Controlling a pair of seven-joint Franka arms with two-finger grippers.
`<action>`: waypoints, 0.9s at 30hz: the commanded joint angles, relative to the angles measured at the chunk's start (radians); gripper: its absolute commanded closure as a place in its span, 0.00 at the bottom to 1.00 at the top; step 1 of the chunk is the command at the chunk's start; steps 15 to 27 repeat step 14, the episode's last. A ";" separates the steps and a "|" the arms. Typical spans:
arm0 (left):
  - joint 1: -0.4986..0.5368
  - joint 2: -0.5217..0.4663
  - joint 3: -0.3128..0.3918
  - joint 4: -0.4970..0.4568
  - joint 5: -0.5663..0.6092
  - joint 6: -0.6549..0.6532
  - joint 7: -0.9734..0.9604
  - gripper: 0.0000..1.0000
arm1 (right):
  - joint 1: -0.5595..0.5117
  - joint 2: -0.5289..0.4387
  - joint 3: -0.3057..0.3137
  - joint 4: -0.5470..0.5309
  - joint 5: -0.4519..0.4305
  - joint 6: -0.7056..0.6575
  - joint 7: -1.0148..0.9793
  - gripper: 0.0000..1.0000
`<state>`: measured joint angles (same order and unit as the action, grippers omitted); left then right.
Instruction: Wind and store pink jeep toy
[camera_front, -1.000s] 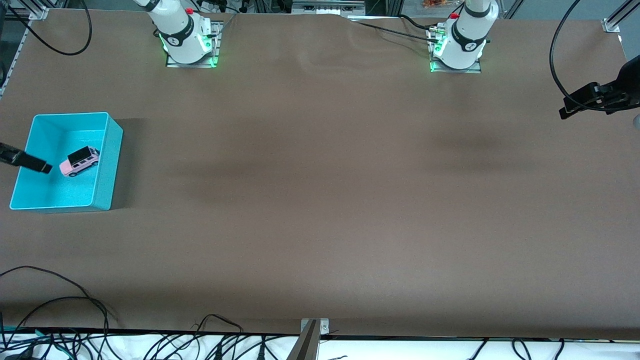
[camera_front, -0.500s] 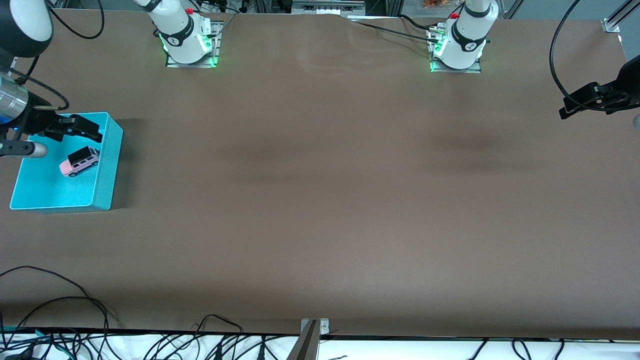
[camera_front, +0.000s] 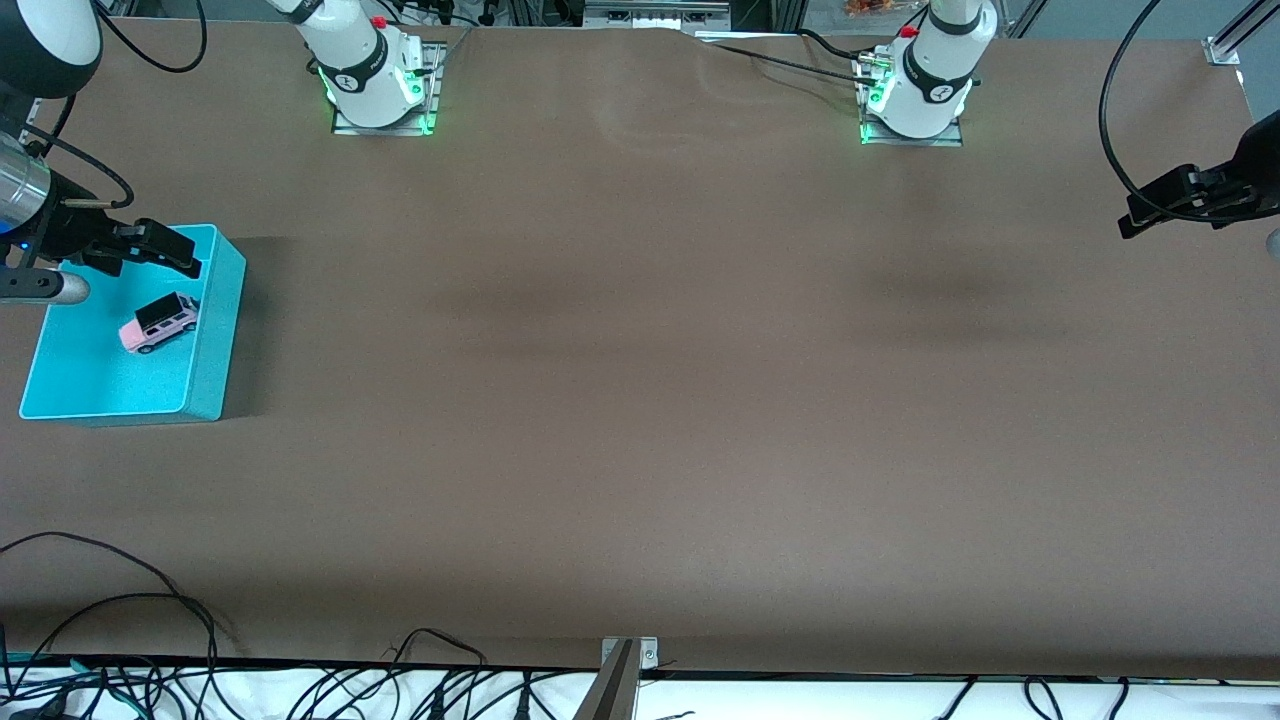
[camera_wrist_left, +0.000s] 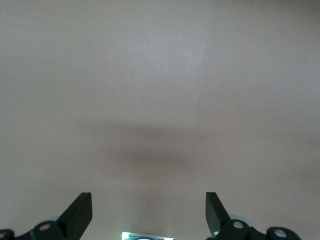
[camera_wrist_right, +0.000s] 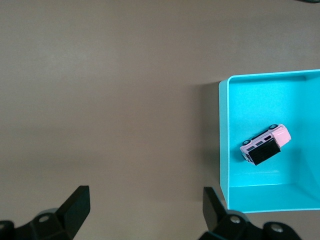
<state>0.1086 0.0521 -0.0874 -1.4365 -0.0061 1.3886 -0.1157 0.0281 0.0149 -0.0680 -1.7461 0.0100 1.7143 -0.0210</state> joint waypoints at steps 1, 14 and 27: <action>0.005 -0.003 -0.003 0.001 -0.014 -0.011 -0.009 0.00 | -0.005 -0.024 0.004 0.002 -0.030 -0.018 -0.019 0.00; 0.005 -0.003 -0.005 0.001 -0.014 -0.011 -0.009 0.00 | -0.005 -0.024 0.005 0.014 -0.045 -0.042 -0.019 0.00; 0.005 -0.003 -0.005 0.001 -0.014 -0.011 -0.009 0.00 | -0.005 -0.024 0.005 0.014 -0.045 -0.042 -0.019 0.00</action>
